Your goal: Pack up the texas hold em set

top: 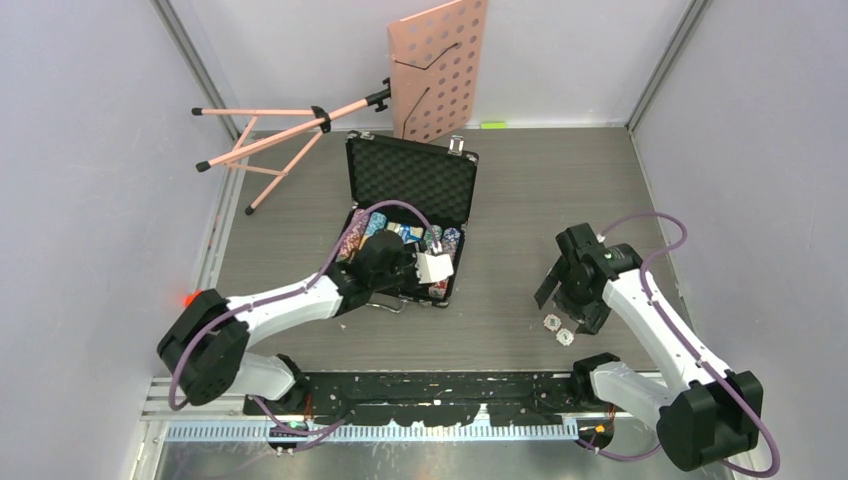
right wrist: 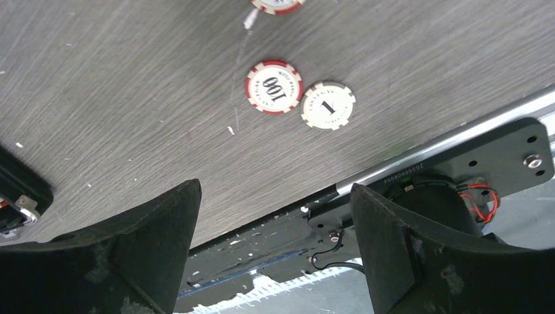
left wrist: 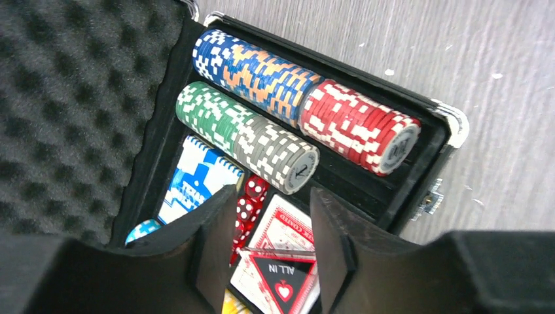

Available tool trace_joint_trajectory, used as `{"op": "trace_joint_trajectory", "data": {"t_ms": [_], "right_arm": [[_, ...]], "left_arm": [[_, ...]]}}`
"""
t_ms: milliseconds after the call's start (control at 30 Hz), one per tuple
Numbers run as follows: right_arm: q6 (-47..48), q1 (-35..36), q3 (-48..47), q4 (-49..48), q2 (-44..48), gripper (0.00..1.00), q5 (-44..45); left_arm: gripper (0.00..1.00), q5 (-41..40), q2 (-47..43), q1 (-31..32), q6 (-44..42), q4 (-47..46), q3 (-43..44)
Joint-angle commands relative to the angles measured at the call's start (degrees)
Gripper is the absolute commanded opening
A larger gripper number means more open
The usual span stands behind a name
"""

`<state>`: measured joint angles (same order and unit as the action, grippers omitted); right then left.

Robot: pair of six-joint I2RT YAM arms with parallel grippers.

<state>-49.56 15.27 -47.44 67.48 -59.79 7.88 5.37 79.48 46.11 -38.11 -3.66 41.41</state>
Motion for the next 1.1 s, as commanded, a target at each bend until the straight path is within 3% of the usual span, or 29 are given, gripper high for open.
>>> {"op": "trace_joint_trajectory", "data": {"t_ms": [0, 167, 400, 767, 1067], "right_arm": [[-6.56, 0.03, 5.03, -2.02, 2.41, 0.89, 0.93], [-8.57, 0.09, 10.83, -6.8, 2.01, 0.86, -0.46], [-8.33, 0.11, 14.54, -14.77, -2.72, 0.77, 0.2], [-7.06, 0.11, 13.78, -20.36, -6.01, 0.73, 3.86], [-7.02, 0.05, 19.18, -35.45, -7.88, 0.69, -0.78]], "left_arm": [[0.51, 5.52, -8.4, -0.05, 6.34, -5.82, -3.47], [0.58, 10.23, -16.14, -0.05, 18.1, -11.04, -7.19], [0.61, 11.31, -23.87, -0.05, 26.43, -11.54, -10.14], [0.61, 11.41, -29.89, -0.05, 32.2, -12.12, -14.25], [0.6, 11.42, -30.47, -0.04, 32.8, -12.86, -15.72]]}}
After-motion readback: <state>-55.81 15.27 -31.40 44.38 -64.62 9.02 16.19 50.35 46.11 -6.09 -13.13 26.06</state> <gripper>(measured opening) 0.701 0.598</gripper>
